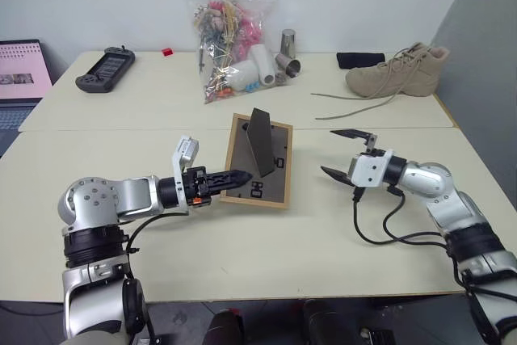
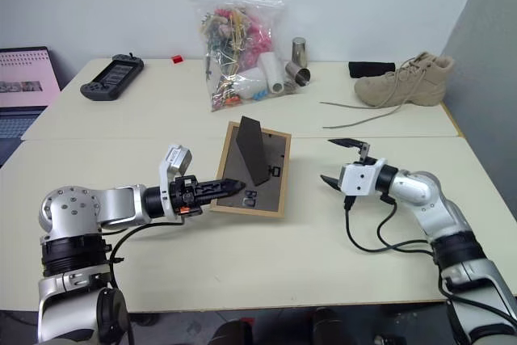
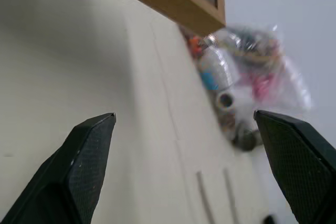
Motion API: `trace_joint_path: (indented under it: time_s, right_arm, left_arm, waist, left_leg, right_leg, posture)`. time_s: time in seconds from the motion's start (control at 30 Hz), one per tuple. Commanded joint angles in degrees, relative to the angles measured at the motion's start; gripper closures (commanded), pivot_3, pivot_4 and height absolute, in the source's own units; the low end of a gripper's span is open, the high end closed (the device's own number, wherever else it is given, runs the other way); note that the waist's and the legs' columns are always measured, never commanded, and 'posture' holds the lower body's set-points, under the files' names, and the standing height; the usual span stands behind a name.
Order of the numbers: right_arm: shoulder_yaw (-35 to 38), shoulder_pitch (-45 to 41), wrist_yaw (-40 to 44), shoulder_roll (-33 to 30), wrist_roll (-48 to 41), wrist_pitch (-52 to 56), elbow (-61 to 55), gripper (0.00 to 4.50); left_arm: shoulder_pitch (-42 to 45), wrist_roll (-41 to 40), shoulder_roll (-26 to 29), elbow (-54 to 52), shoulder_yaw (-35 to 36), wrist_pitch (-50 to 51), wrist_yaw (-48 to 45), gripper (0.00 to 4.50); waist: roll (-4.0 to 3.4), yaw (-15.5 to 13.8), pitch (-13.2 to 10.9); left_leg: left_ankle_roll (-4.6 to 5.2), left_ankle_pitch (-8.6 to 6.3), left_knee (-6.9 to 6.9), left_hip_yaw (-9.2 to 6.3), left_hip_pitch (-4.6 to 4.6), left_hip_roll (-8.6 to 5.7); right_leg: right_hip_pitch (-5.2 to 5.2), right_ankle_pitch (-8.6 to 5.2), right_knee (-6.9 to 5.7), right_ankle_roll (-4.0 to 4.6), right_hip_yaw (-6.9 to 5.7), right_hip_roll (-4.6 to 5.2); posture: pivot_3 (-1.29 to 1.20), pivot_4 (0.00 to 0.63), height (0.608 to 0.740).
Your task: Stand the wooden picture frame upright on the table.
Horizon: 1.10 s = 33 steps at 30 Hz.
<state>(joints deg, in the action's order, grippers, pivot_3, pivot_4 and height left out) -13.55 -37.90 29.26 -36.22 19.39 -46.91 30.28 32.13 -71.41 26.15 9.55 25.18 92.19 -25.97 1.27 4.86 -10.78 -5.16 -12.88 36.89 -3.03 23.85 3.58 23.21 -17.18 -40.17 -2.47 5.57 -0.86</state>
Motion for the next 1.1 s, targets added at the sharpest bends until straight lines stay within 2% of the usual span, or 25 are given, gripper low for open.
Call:
trace_joint_path:
  time_s: [0.03,0.13,0.27,0.43,0.6,0.77,0.9,0.97,1.1]
  right_arm:
    - [-2.4,-4.1,-15.3,0.6,14.5,-13.7,5.2,0.02]
    - [-5.1,-6.4,-23.8,1.4,22.9,-17.3,7.6,0.02]
    - [-7.6,-9.3,-32.7,4.0,29.0,-18.7,9.4,0.02]
    - [-9.9,-11.6,-38.8,5.8,32.6,-19.5,10.1,0.02]
    - [-11.5,-12.9,-41.4,6.1,33.1,-19.8,11.7,1.07]
    - [-12.6,-13.6,-43.5,5.8,34.0,-20.5,11.9,2.38]
    - [-12.7,-13.8,-45.0,5.6,34.3,-20.5,11.4,2.80]
    - [-12.8,-13.8,-45.6,5.4,34.6,-20.6,11.5,2.83]
    - [-12.5,-13.5,-46.0,4.3,33.8,-21.1,11.4,3.19]
  left_arm:
    - [-4.4,-14.3,-2.5,-3.1,1.6,0.3,10.7,3.20]
    - [-7.1,-25.2,-1.8,-3.5,-0.8,-4.2,19.7,3.20]
    - [-11.4,-39.3,1.2,-7.0,-7.2,-12.9,29.5,3.20]
    - [-14.9,-41.6,3.2,-11.9,-10.8,-17.5,30.8,3.20]
    - [-17.0,-41.6,4.3,-14.3,-12.8,-20.3,30.3,3.20]
    - [-17.2,-41.6,5.5,-14.8,-13.9,-21.2,29.2,3.20]
    - [-17.3,-41.6,6.3,-14.9,-15.1,-21.7,28.7,3.20]
    - [-17.5,-41.6,7.0,-14.9,-15.8,-21.8,28.7,2.51]
    - [-17.2,-41.6,8.7,-14.3,-15.5,-22.0,27.7,1.62]
  waist:
    - [0.00,-0.1,0.0]
    - [0.01,-0.2,0.0]
    - [0.02,-0.2,0.0]
    - [0.02,-0.3,0.0]
    - [0.05,-0.6,0.0]
    - [0.05,-0.6,0.0]
    - [0.05,-0.6,0.0]
    - [0.05,-0.6,0.0]
    - [0.05,-0.6,0.0]
  left_leg:
    - [-0.04,0.02,-0.01,0.03,0.00,-0.04]
    - [-0.05,0.03,0.01,0.01,-0.01,-0.06]
    - [-0.08,0.05,0.06,0.01,-0.10,-0.08]
    - [-0.09,0.05,0.06,0.04,-0.14,-0.12]
    - [-0.08,0.05,0.06,0.01,-0.13,-0.16]
    - [-0.07,0.04,0.06,0.01,-0.14,-0.15]
    - [-0.07,0.04,0.06,0.00,-0.14,-0.15]
    - [-0.06,0.04,0.06,-0.01,-0.14,-0.16]
    - [-0.04,0.03,0.06,0.00,-0.14,-0.16]
  right_leg:
    - [-0.01,0.00,-0.02,0.00,0.01,0.06]
    - [-0.01,0.00,-0.04,0.00,0.02,0.09]
    - [-0.02,0.00,-0.20,0.00,0.07,0.08]
    - [-0.02,0.00,-0.30,0.01,0.12,0.08]
    - [-0.04,0.00,-0.29,0.02,0.11,0.09]
    - [-0.05,0.00,-0.28,0.02,0.10,0.07]
    - [-0.04,0.00,-0.28,0.02,0.10,0.07]
    - [-0.04,0.00,-0.28,0.02,0.10,0.07]
    - [-0.04,0.00,-0.27,0.02,0.11,0.07]
  posture:
    - [0.00,0.150,0.740]
    - [0.00,0.150,0.740]
    - [0.00,0.150,0.740]
    - [0.00,0.150,0.740]
    - [0.00,0.150,0.740]
    - [0.00,0.150,0.740]
    - [0.00,0.150,0.740]
    - [0.00,0.150,0.740]
    - [0.00,0.150,0.740]
